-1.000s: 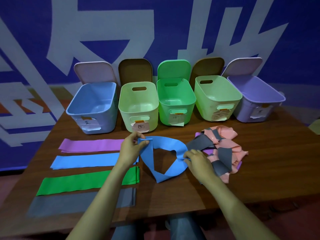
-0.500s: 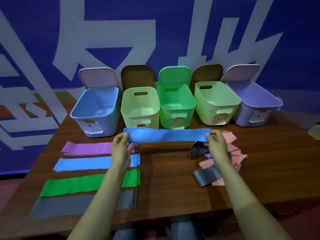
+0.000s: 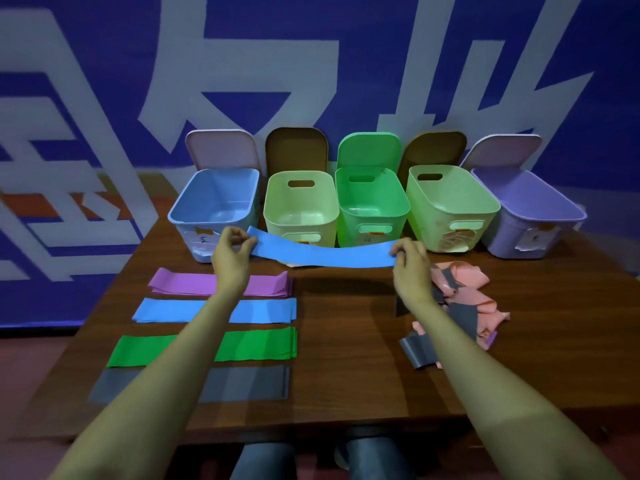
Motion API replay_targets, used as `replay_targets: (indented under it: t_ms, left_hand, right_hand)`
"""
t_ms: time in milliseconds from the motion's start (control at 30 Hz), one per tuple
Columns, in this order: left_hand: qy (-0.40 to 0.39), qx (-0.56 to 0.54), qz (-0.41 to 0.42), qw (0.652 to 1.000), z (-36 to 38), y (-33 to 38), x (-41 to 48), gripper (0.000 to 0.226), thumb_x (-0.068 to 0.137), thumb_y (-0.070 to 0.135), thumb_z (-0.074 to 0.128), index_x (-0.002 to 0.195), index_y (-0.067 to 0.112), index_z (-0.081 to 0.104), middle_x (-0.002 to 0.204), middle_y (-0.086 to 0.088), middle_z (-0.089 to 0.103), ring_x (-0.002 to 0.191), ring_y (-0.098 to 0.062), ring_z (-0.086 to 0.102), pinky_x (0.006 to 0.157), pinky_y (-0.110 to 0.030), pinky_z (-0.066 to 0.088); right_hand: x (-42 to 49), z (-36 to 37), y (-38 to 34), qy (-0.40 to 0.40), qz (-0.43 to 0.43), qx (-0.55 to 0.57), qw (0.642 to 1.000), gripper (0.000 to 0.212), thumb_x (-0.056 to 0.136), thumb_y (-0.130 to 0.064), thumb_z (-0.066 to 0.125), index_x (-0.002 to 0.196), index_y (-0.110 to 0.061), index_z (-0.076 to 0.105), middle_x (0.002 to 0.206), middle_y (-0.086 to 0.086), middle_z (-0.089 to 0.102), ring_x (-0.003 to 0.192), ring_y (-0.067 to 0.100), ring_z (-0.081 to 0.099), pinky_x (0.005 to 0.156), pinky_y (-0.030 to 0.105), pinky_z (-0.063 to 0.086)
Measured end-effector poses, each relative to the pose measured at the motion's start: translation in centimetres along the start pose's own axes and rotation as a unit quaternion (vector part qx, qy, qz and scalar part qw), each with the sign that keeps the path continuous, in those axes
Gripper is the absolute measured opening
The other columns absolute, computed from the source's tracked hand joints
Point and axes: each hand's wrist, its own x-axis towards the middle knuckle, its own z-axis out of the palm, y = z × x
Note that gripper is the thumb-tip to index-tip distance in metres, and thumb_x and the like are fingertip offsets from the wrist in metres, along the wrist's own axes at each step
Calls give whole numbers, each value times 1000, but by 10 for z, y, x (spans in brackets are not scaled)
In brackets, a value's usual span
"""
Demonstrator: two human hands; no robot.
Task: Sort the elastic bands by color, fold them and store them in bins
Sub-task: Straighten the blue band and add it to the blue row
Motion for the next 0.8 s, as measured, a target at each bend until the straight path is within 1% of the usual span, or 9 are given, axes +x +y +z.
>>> replay_targets:
  t_ms: [33, 100, 167, 233, 367, 433, 500, 600, 800]
  left_hand:
    - [0, 18, 9, 1000, -9, -3, 6, 3, 90, 11, 60, 91, 10, 58, 93, -5, 59, 85, -18, 55, 69, -29, 45]
    - [6, 49, 18, 999, -30, -11, 14, 10, 91, 7, 58, 95, 8, 66, 95, -5, 62, 88, -17, 57, 70, -25, 47]
    - [14, 53, 0, 999, -54, -25, 23, 15, 91, 6, 57, 98, 6, 70, 99, -10, 66, 90, -20, 60, 79, -33, 53]
    - [32, 71, -27, 997, -79, -40, 28, 17, 92, 6, 56, 102, 5, 70, 102, -13, 67, 89, -21, 60, 84, -40, 54]
    - [51, 150, -89, 983, -124, -65, 32, 24, 88, 10, 62, 111, 7, 67, 105, -11, 64, 88, -20, 56, 78, -32, 46]
    - [50, 176, -124, 975, -142, -78, 35, 30, 84, 5, 63, 115, 7, 65, 109, -11, 63, 93, -26, 59, 79, -32, 45]
    - [49, 184, -158, 969, -155, -92, 38, 34, 82, -2, 60, 115, 6, 64, 115, -15, 64, 97, -30, 60, 84, -37, 49]
    - [41, 208, -188, 959, -168, -108, 39, 38, 83, -7, 53, 116, 5, 64, 124, -20, 59, 110, -34, 57, 97, -40, 47]
    - [29, 249, -202, 947, -174, -121, 36, 41, 86, -7, 43, 120, 6, 62, 131, -21, 53, 118, -35, 52, 102, -40, 44]
  right_hand:
    - [3, 8, -4, -10, -5, -5, 1000, 23, 88, 8, 39, 85, -2, 59, 102, 17, 53, 85, 23, 51, 73, 20, 33]
    - [4, 27, -10, -36, -13, -18, 999, 23, 88, 8, 41, 85, -1, 62, 101, 18, 55, 89, 29, 54, 72, 16, 29]
    - [2, 47, -19, -72, -12, -27, 997, 22, 90, 4, 42, 91, -3, 63, 104, 17, 55, 93, 29, 54, 71, 18, 28]
    - [-4, 69, -30, -112, -10, -37, 993, 22, 91, 1, 42, 95, -4, 63, 108, 14, 54, 95, 27, 54, 73, 20, 31]
    - [-26, 111, -48, -191, -9, -56, 980, 20, 91, -4, 43, 99, -10, 61, 109, 10, 53, 95, 27, 54, 74, 30, 41]
    - [-38, 128, -53, -229, -26, -72, 970, 16, 89, -7, 47, 98, -11, 59, 109, 11, 55, 94, 30, 54, 77, 35, 44]
    - [-50, 141, -58, -257, -21, -84, 962, 13, 86, -8, 50, 94, -12, 59, 107, 11, 57, 91, 30, 55, 75, 35, 44]
    - [-64, 153, -59, -281, -7, -113, 953, 10, 83, -10, 53, 88, -16, 60, 104, 9, 60, 93, 28, 57, 74, 31, 43]
    - [-77, 159, -59, -288, -13, -145, 946, 7, 87, -13, 55, 89, -19, 58, 98, 1, 58, 88, 17, 51, 69, 25, 35]
